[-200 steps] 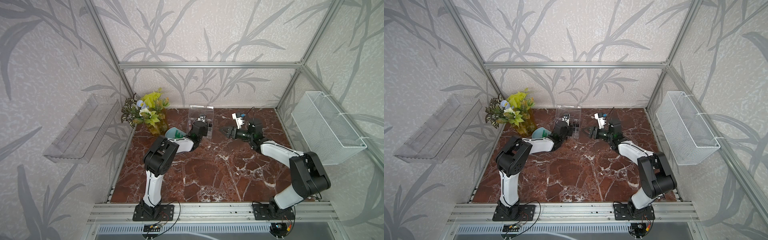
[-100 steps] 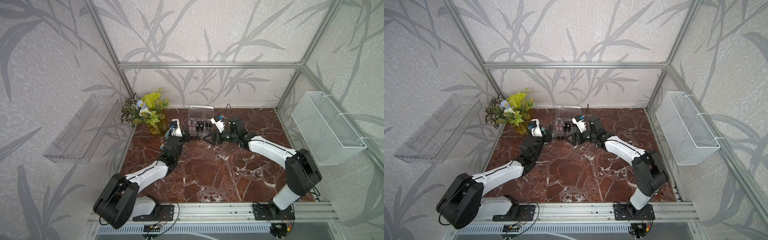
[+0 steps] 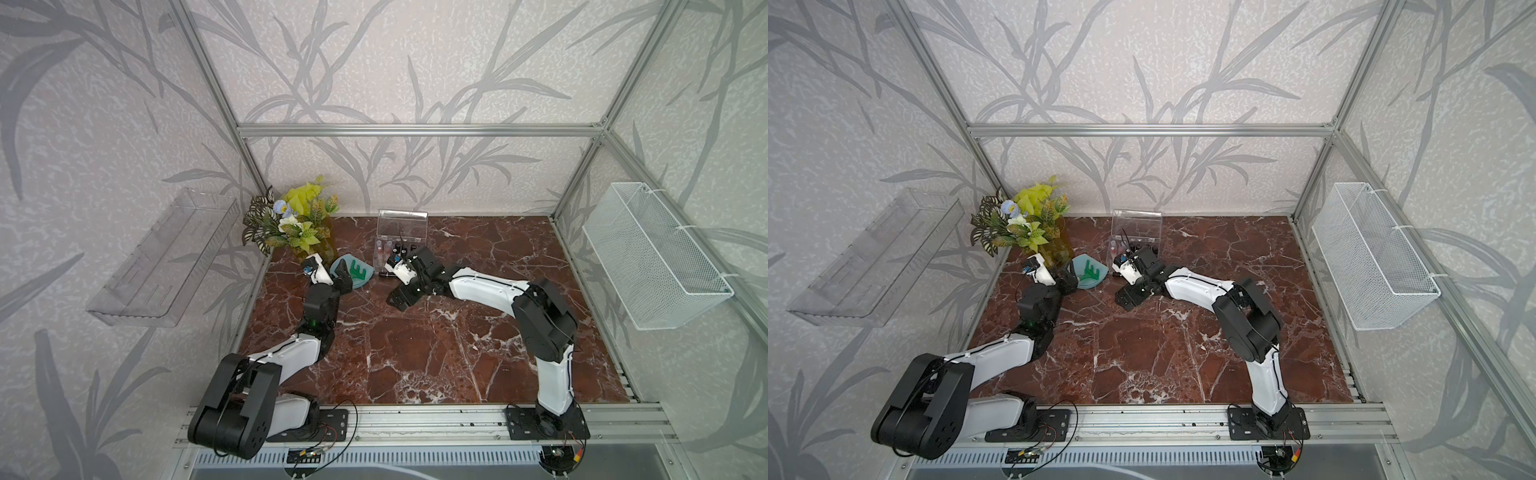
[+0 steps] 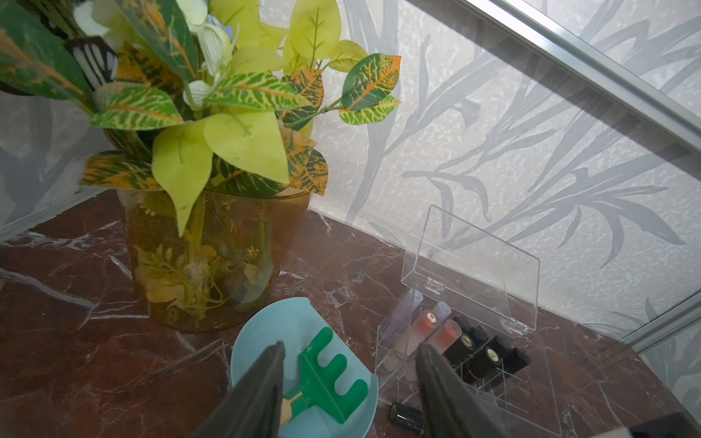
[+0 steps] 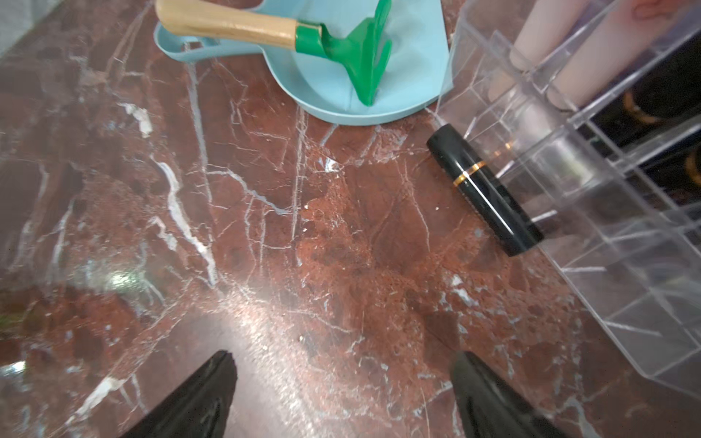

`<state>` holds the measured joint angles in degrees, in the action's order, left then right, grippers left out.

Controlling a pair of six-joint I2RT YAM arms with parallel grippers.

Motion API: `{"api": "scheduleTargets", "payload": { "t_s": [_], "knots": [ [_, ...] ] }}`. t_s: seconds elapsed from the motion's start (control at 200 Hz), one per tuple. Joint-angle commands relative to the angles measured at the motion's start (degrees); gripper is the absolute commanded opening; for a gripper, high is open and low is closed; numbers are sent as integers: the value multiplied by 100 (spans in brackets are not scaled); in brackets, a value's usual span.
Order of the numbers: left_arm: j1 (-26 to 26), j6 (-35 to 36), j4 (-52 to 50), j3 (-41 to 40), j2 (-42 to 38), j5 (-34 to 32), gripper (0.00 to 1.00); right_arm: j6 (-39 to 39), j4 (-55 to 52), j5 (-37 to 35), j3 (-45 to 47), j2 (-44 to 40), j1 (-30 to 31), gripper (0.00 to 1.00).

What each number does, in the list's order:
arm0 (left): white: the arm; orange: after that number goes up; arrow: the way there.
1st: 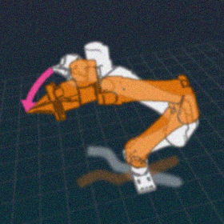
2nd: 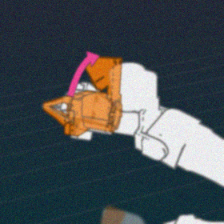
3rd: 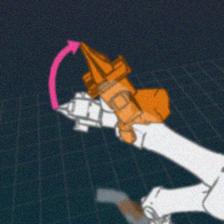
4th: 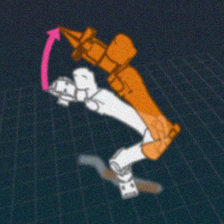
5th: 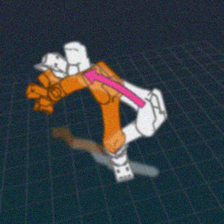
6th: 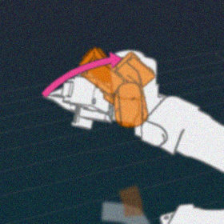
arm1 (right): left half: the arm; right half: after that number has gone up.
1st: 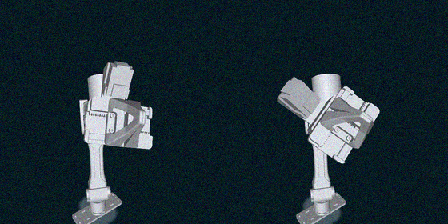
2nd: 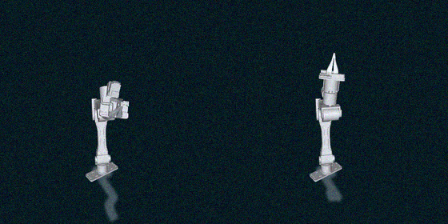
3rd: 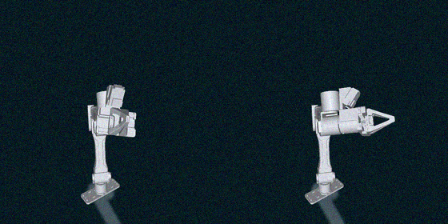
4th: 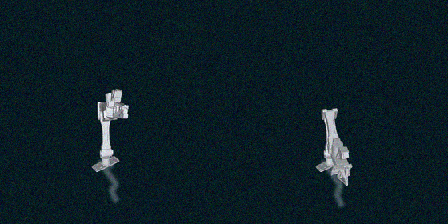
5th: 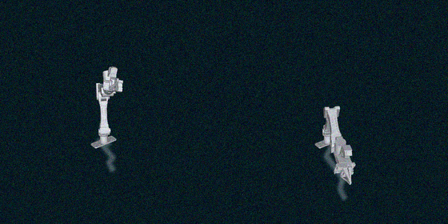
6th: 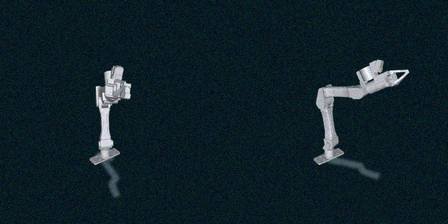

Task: Arrange the lipsticks in the organizer
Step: Pick up the lipstick at the center of the board.

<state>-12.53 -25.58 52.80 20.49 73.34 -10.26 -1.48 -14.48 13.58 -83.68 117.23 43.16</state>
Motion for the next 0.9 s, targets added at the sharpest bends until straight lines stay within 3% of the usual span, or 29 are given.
{"api": "scheduleTargets", "payload": {
  "t_s": [0.0, 0.895],
  "knots": [
    [57, -98, 258, -84, -33, 185, 58, -224, -193, -455, -299, 160, -46, 95],
    [137, -66, 311, -214, -248, 230, 58, -518, -353, -708, -1830, 1387, -44, 95]
  ]
}}
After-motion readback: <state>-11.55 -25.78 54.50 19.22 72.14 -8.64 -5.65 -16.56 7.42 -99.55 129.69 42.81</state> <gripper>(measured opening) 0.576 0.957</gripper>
